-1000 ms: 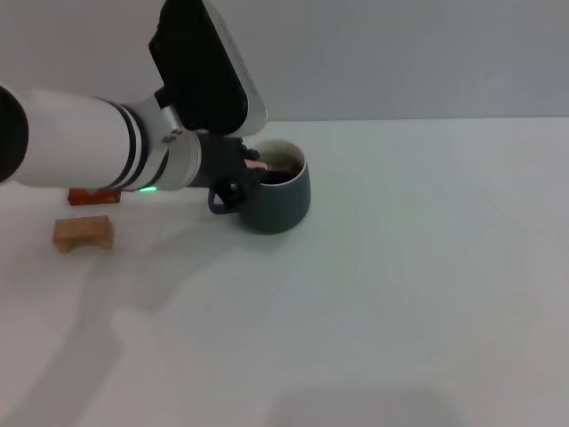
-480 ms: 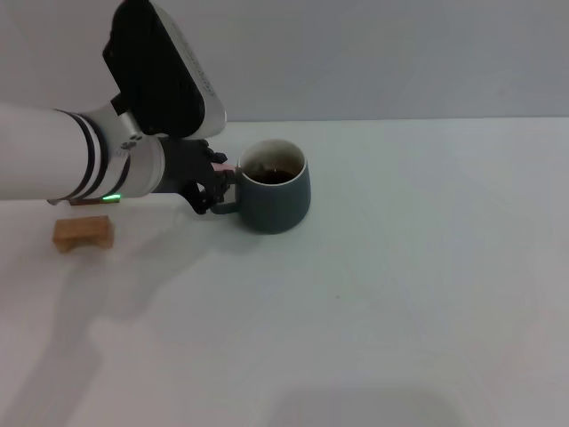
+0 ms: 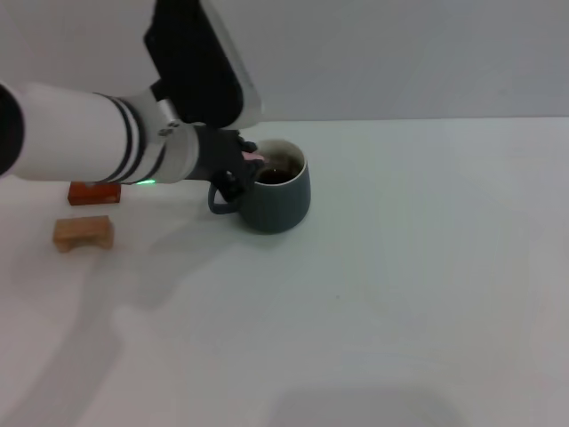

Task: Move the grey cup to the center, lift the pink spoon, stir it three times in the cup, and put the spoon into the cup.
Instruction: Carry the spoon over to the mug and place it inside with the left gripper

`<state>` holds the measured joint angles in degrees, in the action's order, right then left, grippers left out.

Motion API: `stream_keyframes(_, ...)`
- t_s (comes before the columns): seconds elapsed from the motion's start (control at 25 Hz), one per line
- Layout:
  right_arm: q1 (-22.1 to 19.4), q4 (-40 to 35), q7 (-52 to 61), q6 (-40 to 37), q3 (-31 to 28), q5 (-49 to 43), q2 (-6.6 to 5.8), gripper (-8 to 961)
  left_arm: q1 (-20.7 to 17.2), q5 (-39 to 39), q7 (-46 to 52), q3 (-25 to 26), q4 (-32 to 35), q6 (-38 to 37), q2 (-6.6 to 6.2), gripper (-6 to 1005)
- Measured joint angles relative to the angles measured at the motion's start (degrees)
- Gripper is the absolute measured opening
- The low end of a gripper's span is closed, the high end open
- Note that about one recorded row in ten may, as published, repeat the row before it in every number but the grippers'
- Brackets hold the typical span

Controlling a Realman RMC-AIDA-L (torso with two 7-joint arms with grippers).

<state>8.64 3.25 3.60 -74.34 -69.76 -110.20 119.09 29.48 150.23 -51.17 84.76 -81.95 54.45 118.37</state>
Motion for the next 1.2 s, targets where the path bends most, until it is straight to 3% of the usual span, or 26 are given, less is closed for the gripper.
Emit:
stream_keyframes(0.24, -0.25, 0.0, 0.01, 0.0, -0.1, 0.0, 0.0, 819, 0.81, -0.02, 0.24, -1.86, 0.75, -0.08, 0.07, 173)
stream_keyframes(0.72, 0.21, -0.09, -0.09, 0.37, 0.15, -0.05, 0.0, 819, -5.01, 0.53, 0.44, -0.67, -3.47, 1.58, -0.2, 178)
stream_keyframes(1.2, 0.9, -0.31, -0.44, 0.59, 0.24, -0.11, -0.09, 819, -2.85, 0.16, 0.42, -0.55, -2.31, -2.39, 0.0, 182)
